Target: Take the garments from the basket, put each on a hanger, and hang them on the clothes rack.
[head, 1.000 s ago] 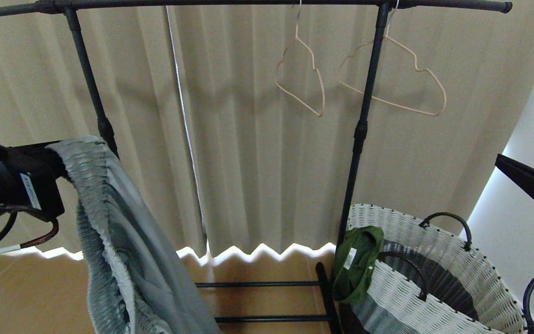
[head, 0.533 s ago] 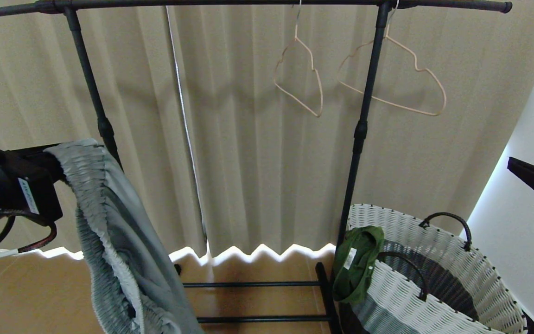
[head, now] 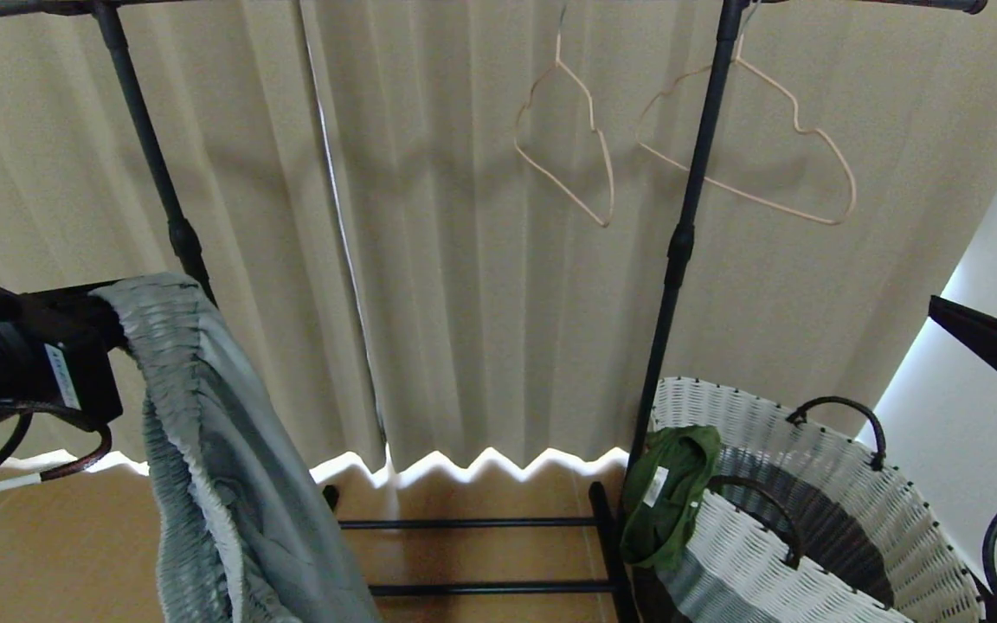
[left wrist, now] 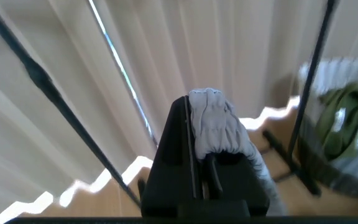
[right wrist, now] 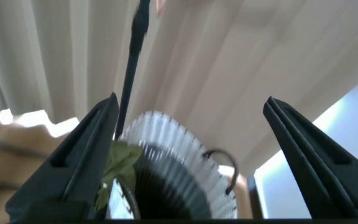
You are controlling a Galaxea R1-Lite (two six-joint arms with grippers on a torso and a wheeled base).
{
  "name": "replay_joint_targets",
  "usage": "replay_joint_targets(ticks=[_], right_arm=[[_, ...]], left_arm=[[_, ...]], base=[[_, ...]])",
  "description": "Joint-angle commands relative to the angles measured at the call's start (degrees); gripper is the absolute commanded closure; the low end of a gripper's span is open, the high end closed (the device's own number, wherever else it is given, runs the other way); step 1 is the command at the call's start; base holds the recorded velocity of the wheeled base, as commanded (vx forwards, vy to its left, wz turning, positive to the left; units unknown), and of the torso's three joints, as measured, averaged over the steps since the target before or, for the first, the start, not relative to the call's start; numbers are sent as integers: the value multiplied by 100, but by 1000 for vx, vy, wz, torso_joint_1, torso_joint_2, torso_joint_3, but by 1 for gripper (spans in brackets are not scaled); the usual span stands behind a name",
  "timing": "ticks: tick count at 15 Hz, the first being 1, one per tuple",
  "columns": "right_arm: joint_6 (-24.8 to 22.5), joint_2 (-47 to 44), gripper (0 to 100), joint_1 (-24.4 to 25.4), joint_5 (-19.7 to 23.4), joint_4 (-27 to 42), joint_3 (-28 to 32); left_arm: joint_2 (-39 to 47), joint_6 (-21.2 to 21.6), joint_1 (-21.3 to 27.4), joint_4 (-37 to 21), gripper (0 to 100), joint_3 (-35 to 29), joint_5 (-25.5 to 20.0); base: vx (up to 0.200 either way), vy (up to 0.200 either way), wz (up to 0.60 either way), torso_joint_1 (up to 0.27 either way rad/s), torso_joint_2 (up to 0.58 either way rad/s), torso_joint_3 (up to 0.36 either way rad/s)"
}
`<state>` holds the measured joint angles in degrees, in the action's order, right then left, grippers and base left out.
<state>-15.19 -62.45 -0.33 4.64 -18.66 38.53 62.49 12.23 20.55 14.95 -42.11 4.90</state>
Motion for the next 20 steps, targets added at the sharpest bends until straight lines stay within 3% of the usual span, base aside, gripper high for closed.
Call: replay_joint_targets(ticks=[1,6,14,16,18,20], right_arm=[[-2,-21,0,7,1,-32,-4],[7,-21,0,-2,-7,-23,-4],[-10,23,0,7,1,47,-13],[-10,5,0,-2,1,610,119],[7,-21,0,7,10,1981,497],[51,-74,0,24,10,2271,462]], left_arm=[[0,-1,1,35,100,-8,2],[-35,-1,1,35,100,36,2],[-158,34,1,35,100,229,-7],[-211,52,1,44,100,256,-7],[-211,60,1,87,100,273,-7],[-211,69,1,158,100,370,-7]], base=[[0,0,0,217,-437,-276],[0,0,0,106,-578,-253],[0,0,0,282,-488,-261],[0,0,0,239,-508,-261],[0,0,0,225,-495,-249],[0,0,0,105,-205,-110]])
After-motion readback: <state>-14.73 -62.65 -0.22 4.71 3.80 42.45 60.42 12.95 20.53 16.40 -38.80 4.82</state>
